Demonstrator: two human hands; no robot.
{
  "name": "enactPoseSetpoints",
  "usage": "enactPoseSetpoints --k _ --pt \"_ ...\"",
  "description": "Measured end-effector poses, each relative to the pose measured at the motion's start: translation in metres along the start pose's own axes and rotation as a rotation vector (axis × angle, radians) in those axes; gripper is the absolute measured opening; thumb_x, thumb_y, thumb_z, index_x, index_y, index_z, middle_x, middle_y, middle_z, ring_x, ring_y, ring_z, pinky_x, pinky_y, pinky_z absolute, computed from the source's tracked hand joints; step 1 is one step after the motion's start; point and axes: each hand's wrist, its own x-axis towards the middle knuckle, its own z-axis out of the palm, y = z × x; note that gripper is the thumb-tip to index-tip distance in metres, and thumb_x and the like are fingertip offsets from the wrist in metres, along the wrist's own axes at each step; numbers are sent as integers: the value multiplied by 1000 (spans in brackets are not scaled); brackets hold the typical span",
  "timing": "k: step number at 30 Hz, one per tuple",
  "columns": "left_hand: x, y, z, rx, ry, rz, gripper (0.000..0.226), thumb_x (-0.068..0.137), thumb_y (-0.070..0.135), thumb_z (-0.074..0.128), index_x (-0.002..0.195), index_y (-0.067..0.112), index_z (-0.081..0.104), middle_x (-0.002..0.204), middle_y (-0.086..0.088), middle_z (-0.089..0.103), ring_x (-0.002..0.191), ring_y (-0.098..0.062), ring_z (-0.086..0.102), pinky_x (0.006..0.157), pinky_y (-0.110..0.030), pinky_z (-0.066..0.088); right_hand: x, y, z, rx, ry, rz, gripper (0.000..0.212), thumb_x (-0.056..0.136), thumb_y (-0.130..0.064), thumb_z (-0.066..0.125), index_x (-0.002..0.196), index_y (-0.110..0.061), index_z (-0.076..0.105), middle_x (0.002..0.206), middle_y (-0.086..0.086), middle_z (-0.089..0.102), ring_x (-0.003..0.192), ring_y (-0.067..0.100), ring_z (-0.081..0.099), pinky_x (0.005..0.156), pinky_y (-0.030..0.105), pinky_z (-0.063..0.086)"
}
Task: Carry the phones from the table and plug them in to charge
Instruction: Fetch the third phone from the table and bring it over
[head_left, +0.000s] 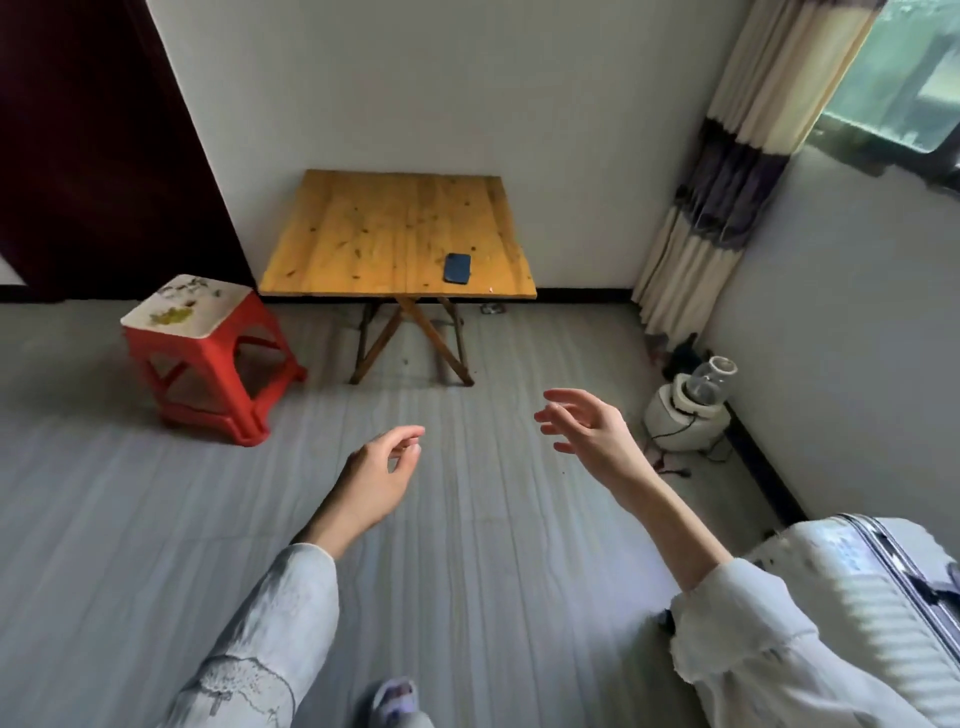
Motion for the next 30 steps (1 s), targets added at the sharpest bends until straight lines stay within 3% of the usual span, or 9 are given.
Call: enactPoseSetpoints --k 7,15,20,25,27,30 --pt "183 -41 -35 4 -4 -3 28 92 17 47 118 16 58 118 -2 63 102 -6 54 89 -20 36 187 -21 44 12 8 3 23 93 -21 51 115 -16 57 92 -1 67 86 14 64 79 30 52" --pt "358 -76 -79 53 -57 -64 29 92 21 46 119 21 56 122 0 60 104 -4 53 90 -22 38 361 -38 81 0 -39 107 29 93 -23 49 120 -13 54 103 7 67 93 18 64 84 36 52" --pt "450 -96 -69 96 -105 -114 32 93 24 43 124 23 51 130 -1 55 118 -10 49 96 -23 35 464 -24 86 -3 -49 156 27 94 -22 49 118 -13 56 103 7 66 87 15 63 78 32 51" --pt "534 -115 -41 139 -153 -212 37 94 31 41 131 29 43 140 4 44 130 -15 38 97 -25 33 571 5 88 -22 -71 235 28 94 -22 49 117 -9 57 106 9 65 86 16 63 85 37 50" --pt "563 -121 -29 154 -141 -235 38 94 28 42 133 25 42 142 3 41 133 -14 35 101 -23 28 609 19 89 -41 -92 272 28 94 -21 49 118 -7 56 101 9 66 80 12 62 86 36 50" --pt "604 -132 -12 210 -148 -240 42 94 21 44 135 15 40 145 -2 38 135 -15 32 107 -22 23 661 40 92 -107 -133 327 31 94 -21 48 121 -7 54 104 13 67 90 22 63 91 44 51"
